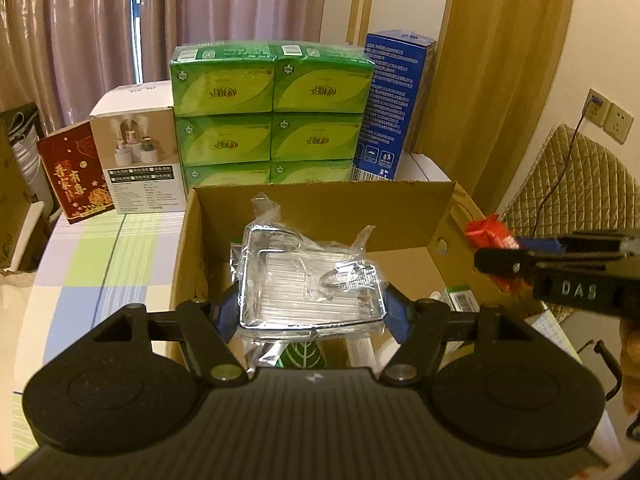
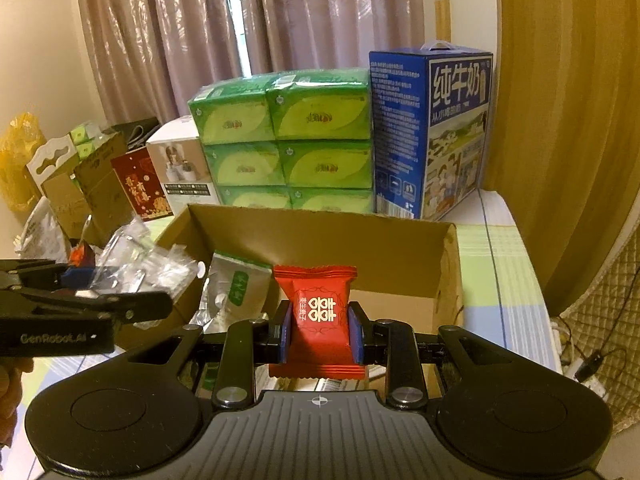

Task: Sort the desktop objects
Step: 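Lower the soap dish and candy packet into the cardboard box and open both tools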

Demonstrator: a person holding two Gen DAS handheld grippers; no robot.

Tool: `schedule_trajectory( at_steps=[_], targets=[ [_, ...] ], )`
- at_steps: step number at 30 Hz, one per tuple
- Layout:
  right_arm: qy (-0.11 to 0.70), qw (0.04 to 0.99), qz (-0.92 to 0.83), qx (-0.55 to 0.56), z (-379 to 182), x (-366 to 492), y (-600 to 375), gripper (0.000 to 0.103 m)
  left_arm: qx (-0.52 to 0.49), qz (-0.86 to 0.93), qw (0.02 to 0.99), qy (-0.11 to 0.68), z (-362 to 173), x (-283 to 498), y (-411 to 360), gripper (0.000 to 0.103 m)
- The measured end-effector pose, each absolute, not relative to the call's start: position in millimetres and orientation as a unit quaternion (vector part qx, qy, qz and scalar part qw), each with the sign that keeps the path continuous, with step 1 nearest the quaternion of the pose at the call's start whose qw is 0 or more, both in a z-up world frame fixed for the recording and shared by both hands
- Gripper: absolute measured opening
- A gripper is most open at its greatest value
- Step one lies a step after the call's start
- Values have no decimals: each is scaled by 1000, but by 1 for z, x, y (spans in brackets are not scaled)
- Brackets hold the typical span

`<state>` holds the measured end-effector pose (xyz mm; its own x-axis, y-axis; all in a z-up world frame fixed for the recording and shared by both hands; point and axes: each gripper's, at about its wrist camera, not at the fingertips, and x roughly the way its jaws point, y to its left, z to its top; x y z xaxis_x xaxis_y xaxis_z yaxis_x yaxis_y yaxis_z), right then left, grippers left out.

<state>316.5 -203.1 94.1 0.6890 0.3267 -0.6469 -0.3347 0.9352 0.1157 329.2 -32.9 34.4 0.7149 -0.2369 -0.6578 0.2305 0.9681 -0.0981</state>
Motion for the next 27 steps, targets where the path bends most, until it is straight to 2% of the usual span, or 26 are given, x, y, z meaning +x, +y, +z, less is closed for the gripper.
schedule_trajectory(
  at_steps=[4, 20, 21, 23, 27],
  targets=[
    [353, 919, 175, -7, 88, 319, -203, 26, -22, -135, 926, 353, 25, 341, -33, 72],
    [350, 917, 189, -1, 78, 321, -191, 27, -42, -113, 927, 356, 15, 324, -3, 72],
    [347, 917, 194, 4, 79, 322, -190, 31, -43, -113, 926, 357, 15, 323, -2, 72],
    [342, 918, 198, 21, 81, 323, -191, 62, -46, -114, 926, 356, 15, 321, -1, 72],
    [326, 925, 195, 29, 88, 316, -196, 63, -48, -114, 927, 354, 15, 314, 0, 72]
  ],
)
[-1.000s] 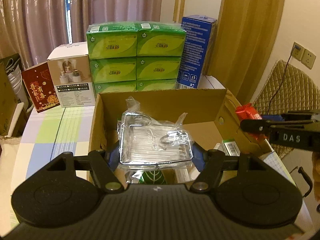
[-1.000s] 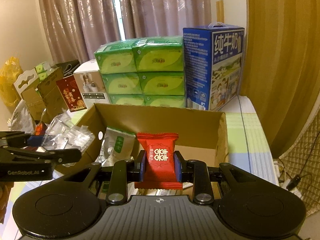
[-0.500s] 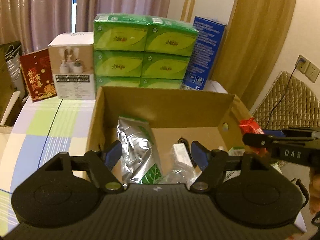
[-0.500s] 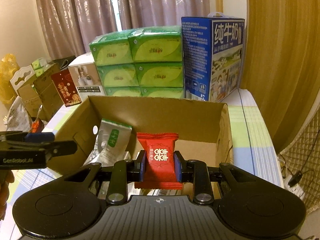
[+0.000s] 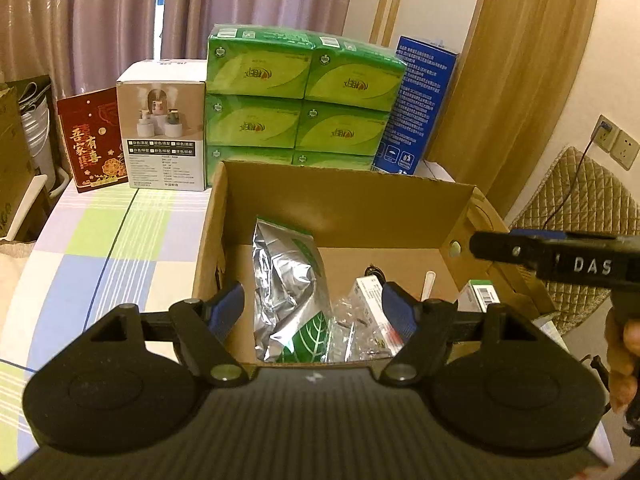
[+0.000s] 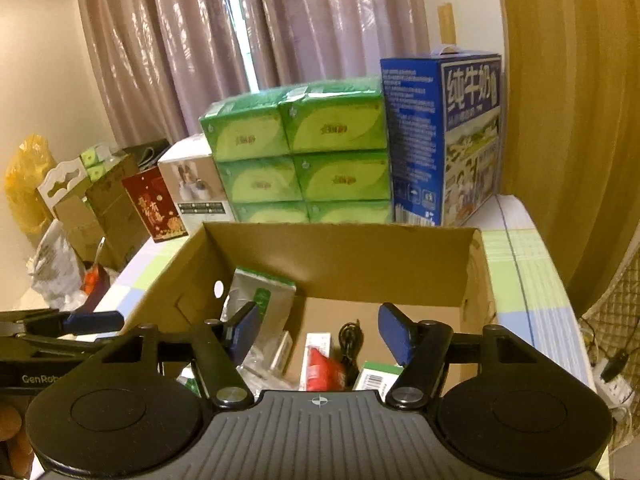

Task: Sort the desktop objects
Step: 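Lower the soap dish and candy packet into the cardboard box and open both tools, then move both tools back over the floss box and white plug device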

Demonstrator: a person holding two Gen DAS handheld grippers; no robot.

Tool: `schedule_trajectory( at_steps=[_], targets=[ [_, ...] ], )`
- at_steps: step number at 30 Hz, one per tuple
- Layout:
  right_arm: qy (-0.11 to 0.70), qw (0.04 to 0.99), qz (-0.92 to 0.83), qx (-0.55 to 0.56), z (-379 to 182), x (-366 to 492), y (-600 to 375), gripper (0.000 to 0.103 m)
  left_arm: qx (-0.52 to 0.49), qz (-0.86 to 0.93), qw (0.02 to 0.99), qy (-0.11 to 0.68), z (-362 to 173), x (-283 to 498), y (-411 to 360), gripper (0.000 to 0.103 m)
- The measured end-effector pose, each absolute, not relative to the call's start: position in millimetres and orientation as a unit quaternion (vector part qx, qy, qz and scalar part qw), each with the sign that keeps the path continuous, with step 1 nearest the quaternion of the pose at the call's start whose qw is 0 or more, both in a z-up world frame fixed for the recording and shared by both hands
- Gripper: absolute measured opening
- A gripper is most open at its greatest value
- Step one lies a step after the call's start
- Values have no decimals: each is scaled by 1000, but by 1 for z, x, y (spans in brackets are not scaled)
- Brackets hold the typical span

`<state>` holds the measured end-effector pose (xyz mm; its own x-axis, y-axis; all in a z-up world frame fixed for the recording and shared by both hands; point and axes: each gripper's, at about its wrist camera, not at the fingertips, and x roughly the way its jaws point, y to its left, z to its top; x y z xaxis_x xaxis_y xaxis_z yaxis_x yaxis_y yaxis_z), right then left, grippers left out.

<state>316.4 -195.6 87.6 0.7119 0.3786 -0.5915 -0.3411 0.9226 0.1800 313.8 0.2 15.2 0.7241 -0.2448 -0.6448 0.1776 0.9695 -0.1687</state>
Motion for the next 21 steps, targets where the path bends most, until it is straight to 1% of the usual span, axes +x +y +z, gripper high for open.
schedule_trajectory(
  at_steps=[8, 15, 18, 20, 21],
  targets=[
    [330, 926, 176, 49, 88, 280, -218, 63, -54, -109, 927, 355, 19, 290, 4, 72],
    [349, 922, 164, 29, 80, 226, -223, 66, -66, -105, 927, 353, 25, 250, 5, 77],
    [357, 920, 161, 32, 78, 203, -226, 70, -70, -103, 926, 356, 26, 229, 5, 81],
    [362, 918, 157, 38, 78, 188, -228, 77, -77, -102, 925, 358, 26, 213, 6, 84],
    [363, 918, 156, 40, 79, 181, -228, 78, -80, -100, 925, 357, 27, 206, 6, 86]
  ],
)
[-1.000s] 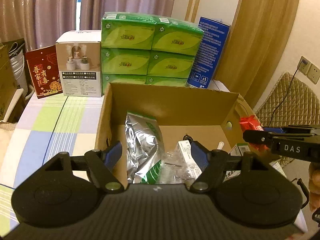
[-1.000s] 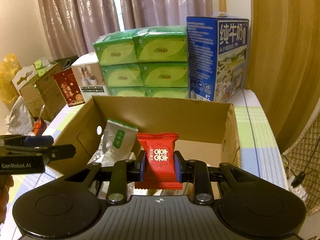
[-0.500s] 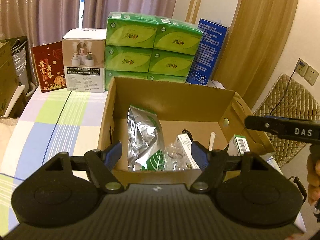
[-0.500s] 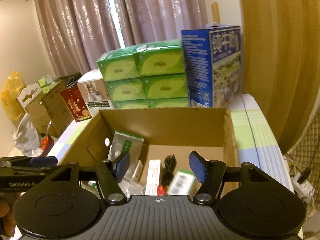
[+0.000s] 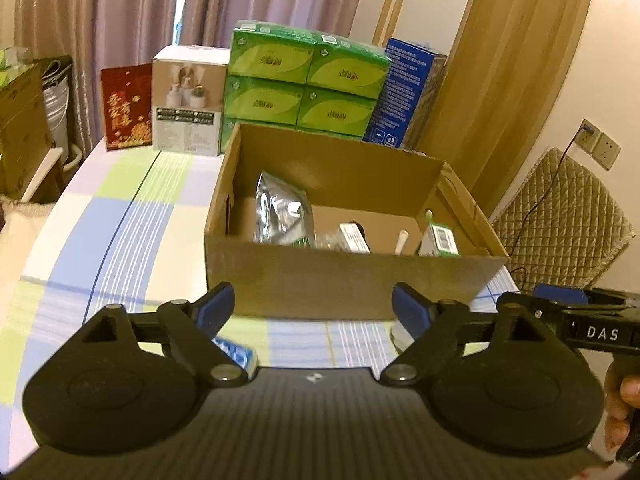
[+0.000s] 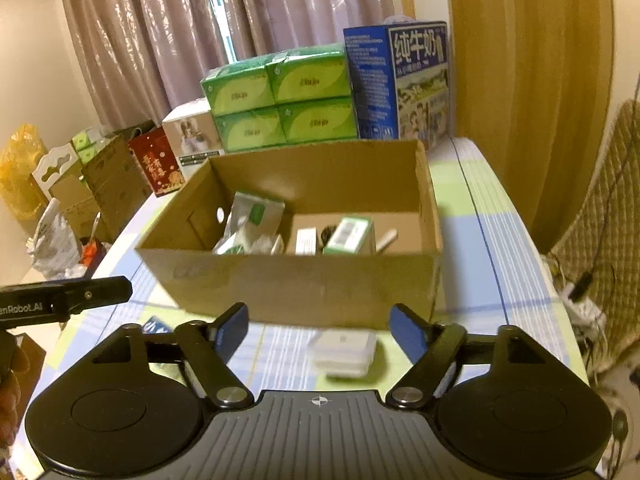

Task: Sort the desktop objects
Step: 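Move both tools back over the floss box and white plug device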

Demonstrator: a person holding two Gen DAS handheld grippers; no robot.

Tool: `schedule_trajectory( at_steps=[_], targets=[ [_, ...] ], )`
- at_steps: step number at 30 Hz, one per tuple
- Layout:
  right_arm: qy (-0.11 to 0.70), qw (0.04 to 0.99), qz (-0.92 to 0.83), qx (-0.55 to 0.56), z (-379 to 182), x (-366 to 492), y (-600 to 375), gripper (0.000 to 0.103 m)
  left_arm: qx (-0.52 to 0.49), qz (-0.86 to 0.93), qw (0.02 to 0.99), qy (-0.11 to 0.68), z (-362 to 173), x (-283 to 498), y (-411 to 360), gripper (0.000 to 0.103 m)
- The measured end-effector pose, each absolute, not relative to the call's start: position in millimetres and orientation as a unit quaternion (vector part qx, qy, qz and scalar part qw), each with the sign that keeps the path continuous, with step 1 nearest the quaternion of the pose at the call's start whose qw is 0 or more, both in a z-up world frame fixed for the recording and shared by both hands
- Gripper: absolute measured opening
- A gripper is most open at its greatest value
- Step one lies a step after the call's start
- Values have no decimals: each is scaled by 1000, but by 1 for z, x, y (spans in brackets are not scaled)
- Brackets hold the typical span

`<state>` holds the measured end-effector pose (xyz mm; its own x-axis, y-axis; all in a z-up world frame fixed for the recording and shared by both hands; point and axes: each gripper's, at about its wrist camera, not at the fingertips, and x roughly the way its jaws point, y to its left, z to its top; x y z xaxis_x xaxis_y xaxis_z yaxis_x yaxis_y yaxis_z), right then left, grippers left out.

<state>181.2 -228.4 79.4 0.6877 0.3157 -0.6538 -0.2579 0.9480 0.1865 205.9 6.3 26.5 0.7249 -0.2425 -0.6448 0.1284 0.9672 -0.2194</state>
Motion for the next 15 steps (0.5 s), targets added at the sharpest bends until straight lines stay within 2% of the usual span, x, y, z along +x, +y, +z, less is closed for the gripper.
schedule_trajectory(
  at_steps=[5, 10, 15],
  targets=[
    [365, 917, 155, 42, 86, 150, -227, 87, -88, -91, 926, 357, 27, 168, 11, 91],
    [364, 917, 152, 51, 91, 120, -228, 97, -87, -75, 929, 351, 27, 128, 16, 101],
    [368, 916, 146, 59, 88, 96, -236, 101, -77, -52, 930, 356, 21, 96, 23, 102]
  ],
)
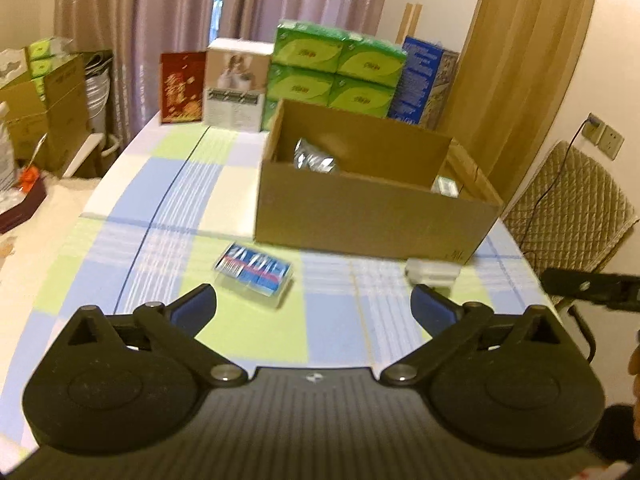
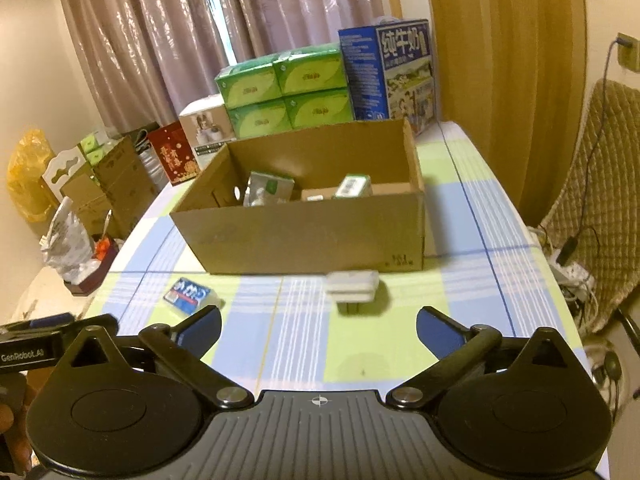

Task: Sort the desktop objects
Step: 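Move both tools back over the floss box and white plug device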

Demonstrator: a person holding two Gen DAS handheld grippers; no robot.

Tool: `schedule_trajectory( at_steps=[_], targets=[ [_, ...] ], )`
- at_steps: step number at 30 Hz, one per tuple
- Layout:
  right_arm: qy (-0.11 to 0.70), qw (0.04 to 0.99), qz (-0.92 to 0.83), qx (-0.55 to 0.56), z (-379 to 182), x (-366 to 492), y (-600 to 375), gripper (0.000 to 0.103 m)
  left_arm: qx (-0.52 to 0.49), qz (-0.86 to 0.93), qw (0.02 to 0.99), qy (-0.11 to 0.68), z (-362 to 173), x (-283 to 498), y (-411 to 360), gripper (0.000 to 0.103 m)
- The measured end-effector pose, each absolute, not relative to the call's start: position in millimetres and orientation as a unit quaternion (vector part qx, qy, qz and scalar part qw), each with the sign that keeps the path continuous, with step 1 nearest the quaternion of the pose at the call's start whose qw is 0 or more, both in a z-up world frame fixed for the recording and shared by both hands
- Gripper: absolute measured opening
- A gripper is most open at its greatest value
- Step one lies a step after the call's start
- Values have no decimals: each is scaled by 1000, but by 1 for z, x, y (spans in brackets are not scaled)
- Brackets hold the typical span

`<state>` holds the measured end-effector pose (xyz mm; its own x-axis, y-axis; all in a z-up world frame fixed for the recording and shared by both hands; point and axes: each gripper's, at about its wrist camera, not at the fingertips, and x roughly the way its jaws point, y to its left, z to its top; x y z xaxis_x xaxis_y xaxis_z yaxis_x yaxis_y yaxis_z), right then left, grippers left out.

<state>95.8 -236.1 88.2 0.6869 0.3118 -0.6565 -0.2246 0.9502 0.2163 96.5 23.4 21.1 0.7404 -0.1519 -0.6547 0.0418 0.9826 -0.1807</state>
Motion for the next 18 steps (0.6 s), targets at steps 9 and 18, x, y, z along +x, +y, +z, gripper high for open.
schedule_trajectory(
  at_steps=[9, 18],
  targets=[
    [389, 909, 128, 82, 76, 74, -254, 101, -82, -27, 924, 372, 10, 59, 40, 102],
    [389, 909, 126, 81, 76, 70, -257, 101, -78, -27, 922, 379, 7, 48, 41, 102]
  ],
)
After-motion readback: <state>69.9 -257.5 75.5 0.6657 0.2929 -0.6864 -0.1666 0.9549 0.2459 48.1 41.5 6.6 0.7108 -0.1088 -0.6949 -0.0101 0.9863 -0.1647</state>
